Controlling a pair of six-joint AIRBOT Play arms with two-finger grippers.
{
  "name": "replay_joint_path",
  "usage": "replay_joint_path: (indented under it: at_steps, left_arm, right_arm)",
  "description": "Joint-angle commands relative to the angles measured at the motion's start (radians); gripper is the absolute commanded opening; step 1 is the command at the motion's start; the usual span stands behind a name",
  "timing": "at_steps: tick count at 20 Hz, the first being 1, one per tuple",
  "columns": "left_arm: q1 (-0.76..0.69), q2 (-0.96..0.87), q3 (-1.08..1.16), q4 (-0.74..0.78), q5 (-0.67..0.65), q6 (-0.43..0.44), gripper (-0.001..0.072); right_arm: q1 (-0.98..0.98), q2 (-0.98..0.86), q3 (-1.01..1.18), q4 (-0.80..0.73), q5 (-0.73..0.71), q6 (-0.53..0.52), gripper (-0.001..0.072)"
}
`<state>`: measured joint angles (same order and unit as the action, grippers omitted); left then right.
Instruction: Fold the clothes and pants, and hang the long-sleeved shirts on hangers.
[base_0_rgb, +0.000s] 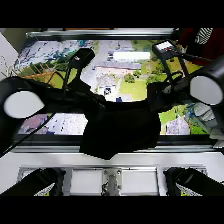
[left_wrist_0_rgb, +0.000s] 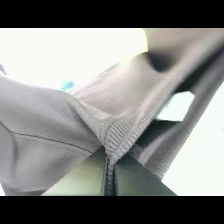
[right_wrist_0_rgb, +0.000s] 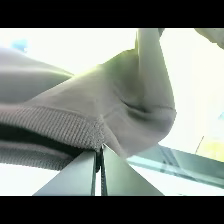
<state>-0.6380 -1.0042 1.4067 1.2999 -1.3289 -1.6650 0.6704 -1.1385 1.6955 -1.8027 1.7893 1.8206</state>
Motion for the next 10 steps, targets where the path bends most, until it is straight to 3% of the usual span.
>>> replay_joint_path:
  at_steps: [1, 3, 7, 10]
  left_arm:
    - [-0.029, 0.043, 0.056, -0.046, -0.221, 0.01, 0.0014]
    - [-0.029, 0.016, 0.014, -0.065, -0.253, 0.01, 0.0014]
    - [0.011, -0.107, -0.17, -0.09, -0.142, 0.061, 0.0014]
    - [0.089, -0.215, -0.253, -0.281, -0.113, 0.084, 0.0014]
  right_arm:
    - [-0.018, 0.014, 0.042, 0.147, 0.054, -0.074, 0.0017]
    - [-0.049, 0.014, 0.007, 0.212, 0.054, -0.097, 0.0017]
    - [-0.146, 0.016, -0.172, 0.219, 0.052, -0.116, 0.0017]
    - [-0.173, 0.029, -0.305, 0.219, 0.051, -0.076, 0.0019]
